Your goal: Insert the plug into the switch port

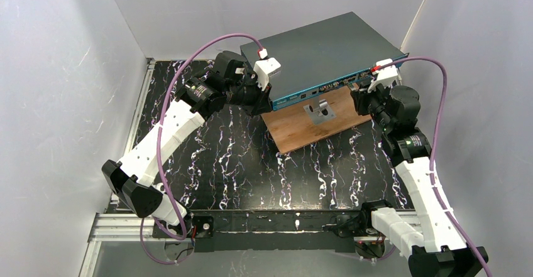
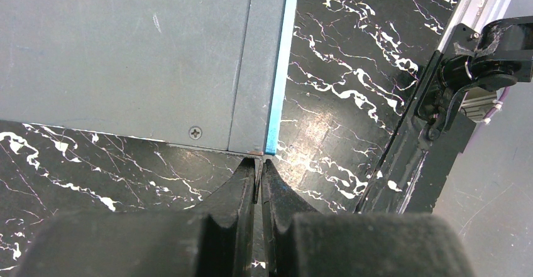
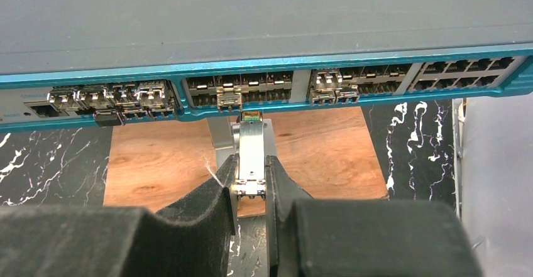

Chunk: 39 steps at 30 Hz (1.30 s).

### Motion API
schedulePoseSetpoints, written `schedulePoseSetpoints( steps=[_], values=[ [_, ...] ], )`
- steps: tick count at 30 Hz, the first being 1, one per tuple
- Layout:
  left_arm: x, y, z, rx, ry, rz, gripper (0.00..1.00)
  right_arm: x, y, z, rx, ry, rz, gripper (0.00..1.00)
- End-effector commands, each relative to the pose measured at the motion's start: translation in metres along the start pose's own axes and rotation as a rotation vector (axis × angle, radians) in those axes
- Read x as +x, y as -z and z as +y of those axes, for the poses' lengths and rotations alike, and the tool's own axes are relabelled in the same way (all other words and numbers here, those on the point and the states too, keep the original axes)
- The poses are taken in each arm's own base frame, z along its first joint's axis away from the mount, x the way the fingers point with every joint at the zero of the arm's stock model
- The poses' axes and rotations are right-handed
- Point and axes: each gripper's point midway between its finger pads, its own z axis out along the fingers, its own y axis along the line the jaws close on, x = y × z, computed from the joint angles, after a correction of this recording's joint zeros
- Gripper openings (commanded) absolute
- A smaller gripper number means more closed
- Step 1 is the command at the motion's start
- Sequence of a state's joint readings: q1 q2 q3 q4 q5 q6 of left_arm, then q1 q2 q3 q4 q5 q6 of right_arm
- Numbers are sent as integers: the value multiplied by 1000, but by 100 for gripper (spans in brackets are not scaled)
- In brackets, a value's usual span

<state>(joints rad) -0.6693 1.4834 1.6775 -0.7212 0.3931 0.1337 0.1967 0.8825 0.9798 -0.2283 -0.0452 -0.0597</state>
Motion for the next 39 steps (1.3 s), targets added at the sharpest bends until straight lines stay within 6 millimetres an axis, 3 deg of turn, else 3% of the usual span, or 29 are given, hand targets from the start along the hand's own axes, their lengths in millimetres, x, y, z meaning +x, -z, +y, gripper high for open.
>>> schedulePoseSetpoints(
  steps=[1,29,39],
  values=[
    [-13,10,-6,18,-3,-39,0,-20,1,-2,14,-5,-84,1],
    [-13,11,-5,13,-8,-39,0,-30,3,-14,82,-16,-116,1],
    [-12,11,-5,11,-6,-37,0,-37,7,-2,16,-2,-129,1]
  ],
)
